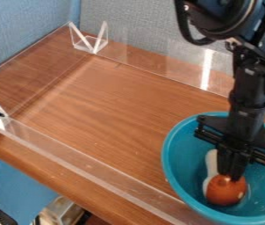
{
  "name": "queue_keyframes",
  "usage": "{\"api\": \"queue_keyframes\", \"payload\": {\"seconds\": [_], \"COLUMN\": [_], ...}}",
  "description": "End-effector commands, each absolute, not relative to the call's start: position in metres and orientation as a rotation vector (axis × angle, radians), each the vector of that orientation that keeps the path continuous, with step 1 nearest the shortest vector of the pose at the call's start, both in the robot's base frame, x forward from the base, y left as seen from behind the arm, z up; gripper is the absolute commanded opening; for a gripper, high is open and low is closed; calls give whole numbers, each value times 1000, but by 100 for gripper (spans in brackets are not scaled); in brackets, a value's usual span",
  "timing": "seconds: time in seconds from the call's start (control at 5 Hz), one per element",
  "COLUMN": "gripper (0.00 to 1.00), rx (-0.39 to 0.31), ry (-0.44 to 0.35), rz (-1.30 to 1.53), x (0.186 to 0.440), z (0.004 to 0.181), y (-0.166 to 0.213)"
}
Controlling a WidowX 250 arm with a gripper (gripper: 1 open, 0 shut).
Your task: Remove the mushroom from inside the blue bowl and put it on the table
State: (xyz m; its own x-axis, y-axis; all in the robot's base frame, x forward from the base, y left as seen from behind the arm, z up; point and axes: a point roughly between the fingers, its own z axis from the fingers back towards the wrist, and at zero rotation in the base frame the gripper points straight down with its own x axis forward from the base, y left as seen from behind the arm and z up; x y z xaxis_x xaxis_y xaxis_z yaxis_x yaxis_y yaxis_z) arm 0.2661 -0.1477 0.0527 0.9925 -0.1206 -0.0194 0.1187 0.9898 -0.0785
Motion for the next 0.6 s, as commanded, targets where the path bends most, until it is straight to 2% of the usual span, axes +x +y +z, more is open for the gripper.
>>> {"api": "queue_keyframes", "payload": {"seconds": [0.0, 0.2, 0.4], "gripper": [0, 0, 0], "rx": [-87, -86, -89], "ry": [-10, -6, -12], "rz": [-138, -141, -95], "x": [281, 276, 279], "z": [45, 50, 63], "y": [-152, -158, -140]}}
